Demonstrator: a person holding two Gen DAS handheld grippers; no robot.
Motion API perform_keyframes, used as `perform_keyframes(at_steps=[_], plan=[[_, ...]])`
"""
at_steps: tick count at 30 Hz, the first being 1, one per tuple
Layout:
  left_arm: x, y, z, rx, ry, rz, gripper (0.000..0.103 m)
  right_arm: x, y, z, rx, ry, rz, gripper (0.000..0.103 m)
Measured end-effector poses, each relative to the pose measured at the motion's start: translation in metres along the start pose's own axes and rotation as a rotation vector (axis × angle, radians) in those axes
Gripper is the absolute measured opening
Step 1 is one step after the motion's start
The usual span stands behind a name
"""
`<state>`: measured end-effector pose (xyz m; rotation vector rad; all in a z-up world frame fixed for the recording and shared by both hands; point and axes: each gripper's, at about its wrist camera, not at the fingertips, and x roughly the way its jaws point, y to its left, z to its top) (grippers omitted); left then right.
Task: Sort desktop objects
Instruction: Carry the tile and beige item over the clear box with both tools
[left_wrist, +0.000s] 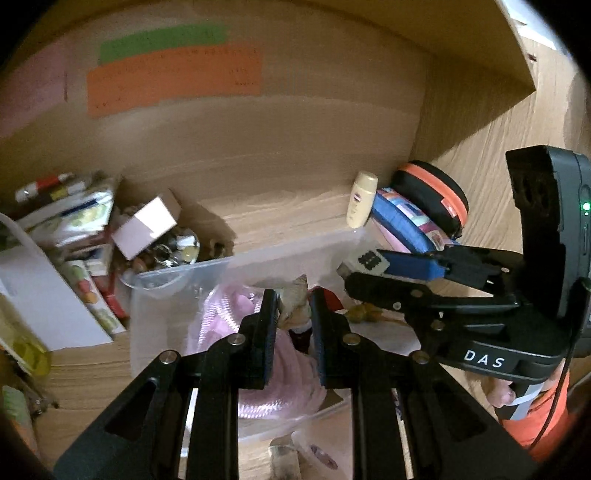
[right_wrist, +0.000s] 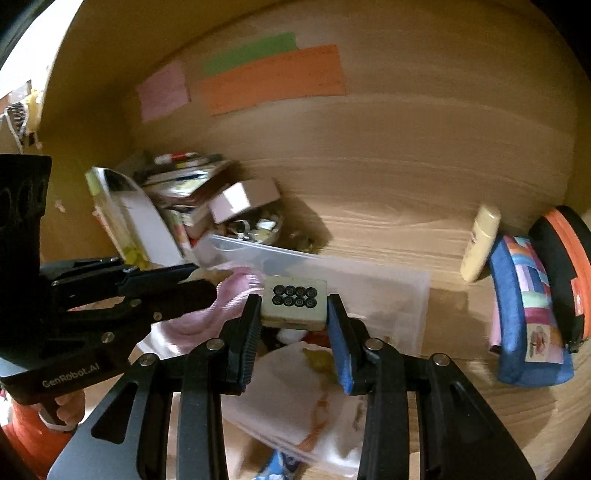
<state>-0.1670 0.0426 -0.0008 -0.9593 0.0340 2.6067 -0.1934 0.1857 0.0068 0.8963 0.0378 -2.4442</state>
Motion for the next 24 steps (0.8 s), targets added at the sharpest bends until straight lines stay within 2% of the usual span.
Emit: perform_keyframes(at_steps=[7, 16, 19, 21, 24], plan=[[0.027, 0.003, -0.006, -0.008, 0.043, -0.021, 0.017, 0.018, -0.015, -0.005, 0.02, 0.045, -0.063, 0.032], [0.037, 0.003, -0.013, 0.007, 0.069, 0.006, 0.018, 0.03, -0.01, -0.009, -0.013, 0.071, -0.104, 0.032], [0.034, 0.003, -0.012, 0.004, 0.063, 0.007, 0.024, 0.028, -0.01, -0.009, -0.018, 0.059, -0.11, 0.032], [0.032, 0.003, -0.012, 0.002, 0.056, 0.005, 0.032, 0.026, -0.008, -0.008, -0.027, 0.051, -0.113, 0.032], [0.027, 0.004, -0.009, -0.006, 0.04, 0.007, 0.038, 0.023, -0.008, -0.006, -0.028, 0.045, -0.117, 0.032]])
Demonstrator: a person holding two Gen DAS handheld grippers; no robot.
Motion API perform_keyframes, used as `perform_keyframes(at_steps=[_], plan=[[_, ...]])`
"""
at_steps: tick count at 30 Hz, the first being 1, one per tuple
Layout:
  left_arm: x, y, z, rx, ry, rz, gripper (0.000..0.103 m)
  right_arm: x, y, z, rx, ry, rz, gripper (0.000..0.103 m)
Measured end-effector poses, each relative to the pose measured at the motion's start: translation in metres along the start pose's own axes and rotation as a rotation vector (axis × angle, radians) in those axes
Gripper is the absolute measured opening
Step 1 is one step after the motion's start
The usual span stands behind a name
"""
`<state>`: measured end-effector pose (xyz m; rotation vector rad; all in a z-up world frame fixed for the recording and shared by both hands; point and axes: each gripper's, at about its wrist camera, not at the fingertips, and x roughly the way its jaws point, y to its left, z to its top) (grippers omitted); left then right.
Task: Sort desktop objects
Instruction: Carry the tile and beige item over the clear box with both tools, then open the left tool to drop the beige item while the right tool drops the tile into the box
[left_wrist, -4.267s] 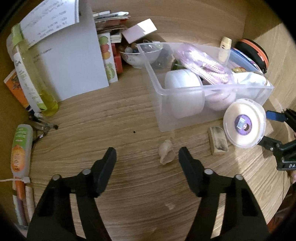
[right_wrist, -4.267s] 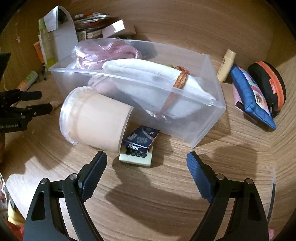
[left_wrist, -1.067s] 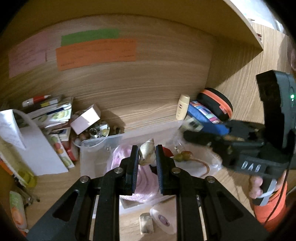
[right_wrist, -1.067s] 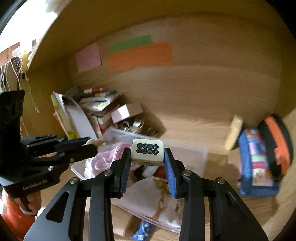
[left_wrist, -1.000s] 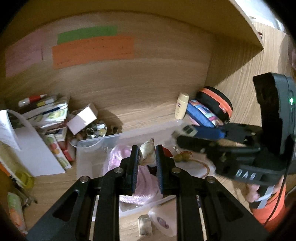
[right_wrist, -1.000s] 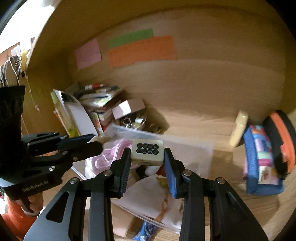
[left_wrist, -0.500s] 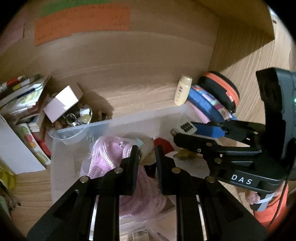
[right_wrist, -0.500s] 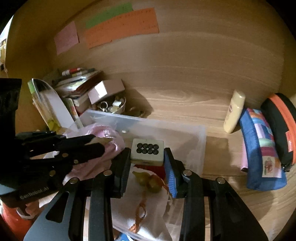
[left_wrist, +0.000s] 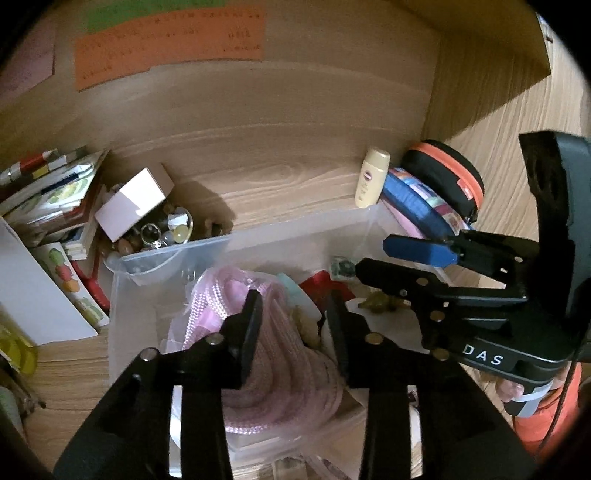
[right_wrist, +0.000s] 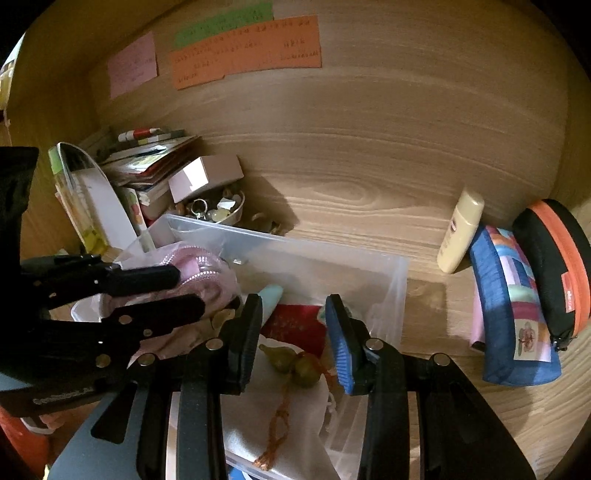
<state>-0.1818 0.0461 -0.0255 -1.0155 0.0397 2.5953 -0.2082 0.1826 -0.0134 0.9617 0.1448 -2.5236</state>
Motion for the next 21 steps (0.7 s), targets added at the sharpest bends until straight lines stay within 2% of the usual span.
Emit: perform_keyframes(at_steps=[4, 5, 7, 9, 14, 16, 18, 21], plan=[[-0.011, 0.001, 0.004, -0.005, -0.024, 0.016, 0.046, -0.008, -0.002, 0.003, 0.008, -0.014, -0.008, 0.033], [-0.014, 0.001, 0.004, -0.004, -0.03, 0.022, 0.052, -0.011, -0.001, 0.004, 0.003, -0.02, -0.014, 0.034], [-0.021, 0.0, 0.005, 0.002, -0.045, 0.048, 0.061, -0.019, 0.001, 0.007, -0.007, -0.04, -0.029, 0.043], [-0.027, 0.0, 0.003, 0.004, -0.053, 0.075, 0.07, -0.029, 0.005, 0.008, -0.022, -0.068, -0.053, 0.059], [-0.041, 0.003, -0.006, 0.0, -0.062, 0.112, 0.081, -0.053, 0.015, 0.008, -0.061, -0.136, -0.124, 0.08], [-0.047, 0.005, -0.01, 0.0, -0.062, 0.131, 0.085, -0.06, 0.016, 0.006, -0.057, -0.149, -0.139, 0.084], [-0.055, 0.008, -0.015, -0.005, -0.065, 0.142, 0.094, -0.064, 0.015, 0.004, -0.05, -0.146, -0.138, 0.085], [-0.066, 0.011, -0.023, -0.009, -0.069, 0.159, 0.097, -0.068, 0.015, -0.001, -0.033, -0.135, -0.142, 0.089]])
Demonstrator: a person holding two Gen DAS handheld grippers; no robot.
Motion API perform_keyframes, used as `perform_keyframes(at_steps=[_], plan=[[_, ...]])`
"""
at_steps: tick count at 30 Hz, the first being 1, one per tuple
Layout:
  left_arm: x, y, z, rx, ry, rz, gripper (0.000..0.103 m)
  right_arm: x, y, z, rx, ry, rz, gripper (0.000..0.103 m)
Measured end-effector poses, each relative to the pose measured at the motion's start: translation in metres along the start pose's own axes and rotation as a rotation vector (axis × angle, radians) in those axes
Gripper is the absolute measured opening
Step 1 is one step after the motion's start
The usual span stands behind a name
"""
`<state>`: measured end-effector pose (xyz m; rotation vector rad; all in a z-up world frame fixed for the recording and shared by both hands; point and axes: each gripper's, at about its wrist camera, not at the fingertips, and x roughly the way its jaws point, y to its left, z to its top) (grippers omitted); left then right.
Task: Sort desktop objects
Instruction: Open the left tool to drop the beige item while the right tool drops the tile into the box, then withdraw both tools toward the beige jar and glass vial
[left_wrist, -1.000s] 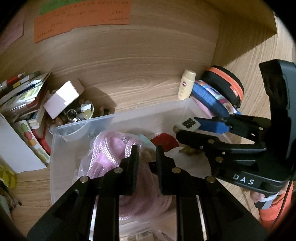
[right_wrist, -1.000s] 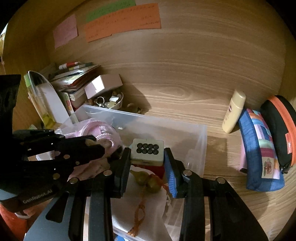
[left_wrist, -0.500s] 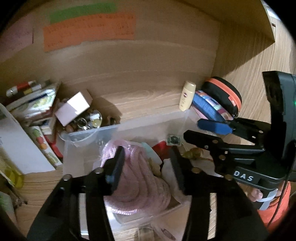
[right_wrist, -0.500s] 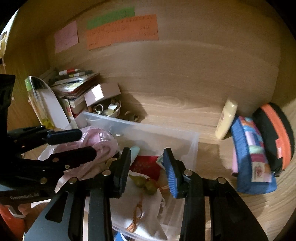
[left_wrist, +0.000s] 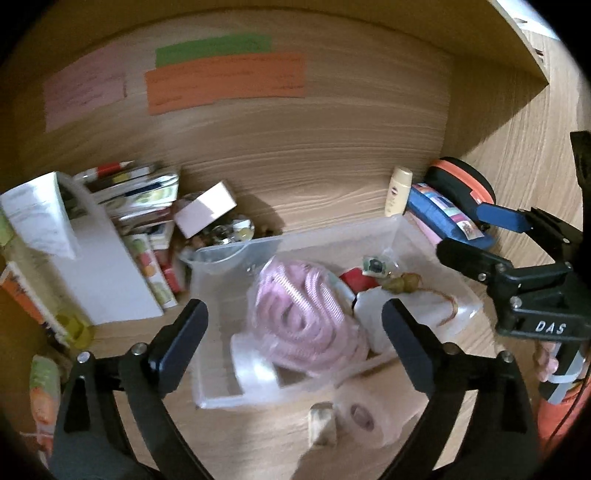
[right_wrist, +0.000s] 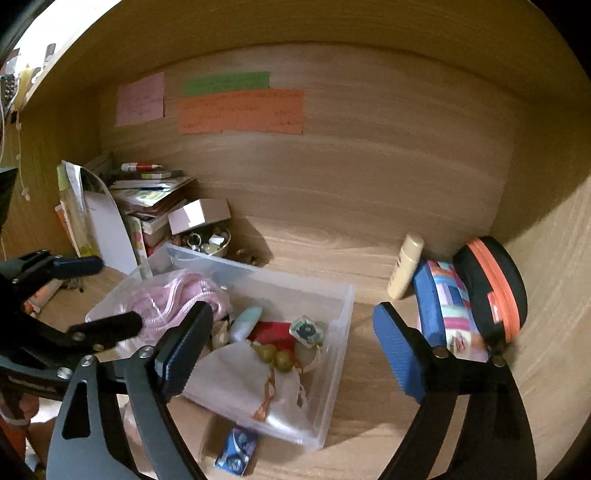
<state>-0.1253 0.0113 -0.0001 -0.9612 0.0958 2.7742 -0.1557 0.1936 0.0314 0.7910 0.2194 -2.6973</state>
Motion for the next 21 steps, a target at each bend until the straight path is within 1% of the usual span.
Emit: perform_keyframes(at_steps=[8, 12, 14, 18, 20, 21], plan=[[-0.019, 0.027, -0.021, -0.062, 0.009, 0.026, 0.098, -0.013, 0.002, -0.019, 0.029, 0.029, 0.008, 0.09], [-0.018, 0.04, -0.033, -0.097, 0.037, 0.036, 0.098, -0.017, 0.006, -0.03, 0.031, 0.051, 0.01, 0.091], [-0.018, 0.044, -0.042, -0.108, 0.051, 0.032, 0.098, -0.016, 0.01, -0.037, 0.04, 0.071, 0.031, 0.091], [-0.013, 0.047, -0.059, -0.123, 0.088, 0.02, 0.098, -0.006, 0.025, -0.055, 0.057, 0.138, 0.109, 0.092], [-0.009, 0.047, -0.069, -0.119, 0.114, 0.022, 0.098, -0.001, 0.036, -0.062, 0.06, 0.157, 0.127, 0.096], [-0.007, 0.047, -0.073, -0.118, 0.124, 0.024, 0.098, 0.0, 0.04, -0.064, 0.057, 0.165, 0.134, 0.096]])
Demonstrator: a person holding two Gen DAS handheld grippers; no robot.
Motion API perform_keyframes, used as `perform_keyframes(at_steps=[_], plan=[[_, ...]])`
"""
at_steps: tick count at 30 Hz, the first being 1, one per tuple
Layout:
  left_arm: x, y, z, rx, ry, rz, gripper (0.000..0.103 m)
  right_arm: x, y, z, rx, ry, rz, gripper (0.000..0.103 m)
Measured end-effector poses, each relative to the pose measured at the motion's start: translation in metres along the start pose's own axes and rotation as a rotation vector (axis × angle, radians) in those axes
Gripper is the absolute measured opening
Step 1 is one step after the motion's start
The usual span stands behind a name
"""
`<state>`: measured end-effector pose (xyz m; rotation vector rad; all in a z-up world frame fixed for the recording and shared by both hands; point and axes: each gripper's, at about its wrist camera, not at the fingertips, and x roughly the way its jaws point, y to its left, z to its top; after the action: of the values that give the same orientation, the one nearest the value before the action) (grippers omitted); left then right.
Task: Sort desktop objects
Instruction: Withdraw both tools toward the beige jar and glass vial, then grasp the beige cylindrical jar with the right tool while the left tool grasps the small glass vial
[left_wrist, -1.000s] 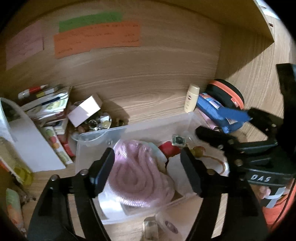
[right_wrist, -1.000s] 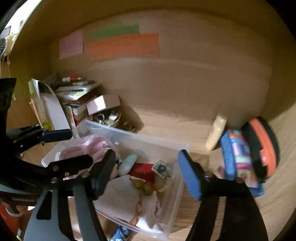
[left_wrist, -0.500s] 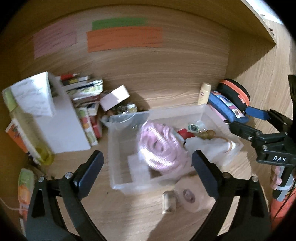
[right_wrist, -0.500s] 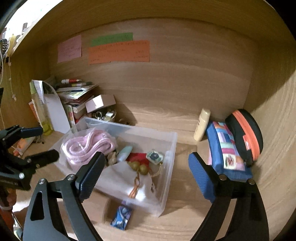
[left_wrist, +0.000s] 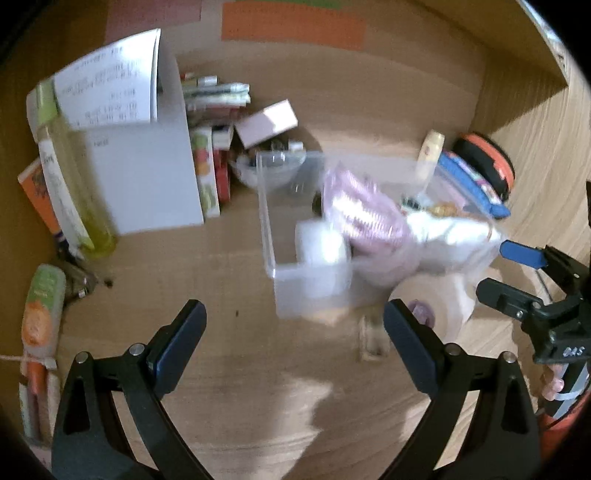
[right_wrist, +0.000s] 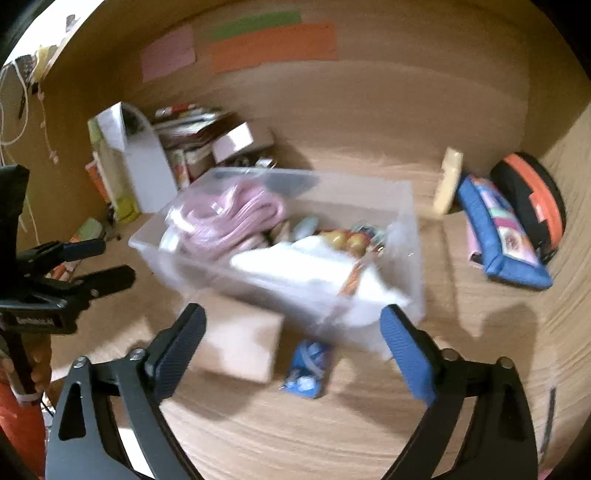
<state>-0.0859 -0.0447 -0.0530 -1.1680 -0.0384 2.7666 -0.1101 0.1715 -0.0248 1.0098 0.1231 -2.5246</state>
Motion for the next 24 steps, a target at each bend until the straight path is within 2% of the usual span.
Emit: perform_keyframes(at_steps=[6, 9, 12, 14, 17, 24], plan=[[0.008, 0.0, -0.02, 0.002, 0.043, -0.019, 0.098, 0.012, 0.023, -0.011, -0.035, 0.029, -0.001, 0.096], [0.012, -0.003, -0.026, 0.02, 0.061, -0.013, 0.098, 0.024, 0.027, -0.015, -0.027, 0.073, 0.038, 0.096], [0.018, -0.006, -0.03, 0.029, 0.083, -0.015, 0.098, 0.038, 0.028, -0.016, -0.024, 0.105, 0.02, 0.095], [0.021, -0.009, -0.031, 0.037, 0.09, -0.017, 0.098, 0.044, 0.025, -0.016, -0.005, 0.119, 0.035, 0.089], [0.022, -0.017, -0.031, 0.064, 0.079, -0.021, 0.097, 0.046, 0.022, -0.018, 0.025, 0.13, 0.117, 0.071], [0.027, -0.031, -0.026, 0.1, 0.073, -0.053, 0.097, 0.035, 0.012, -0.025, 0.042, 0.102, 0.114, 0.068]])
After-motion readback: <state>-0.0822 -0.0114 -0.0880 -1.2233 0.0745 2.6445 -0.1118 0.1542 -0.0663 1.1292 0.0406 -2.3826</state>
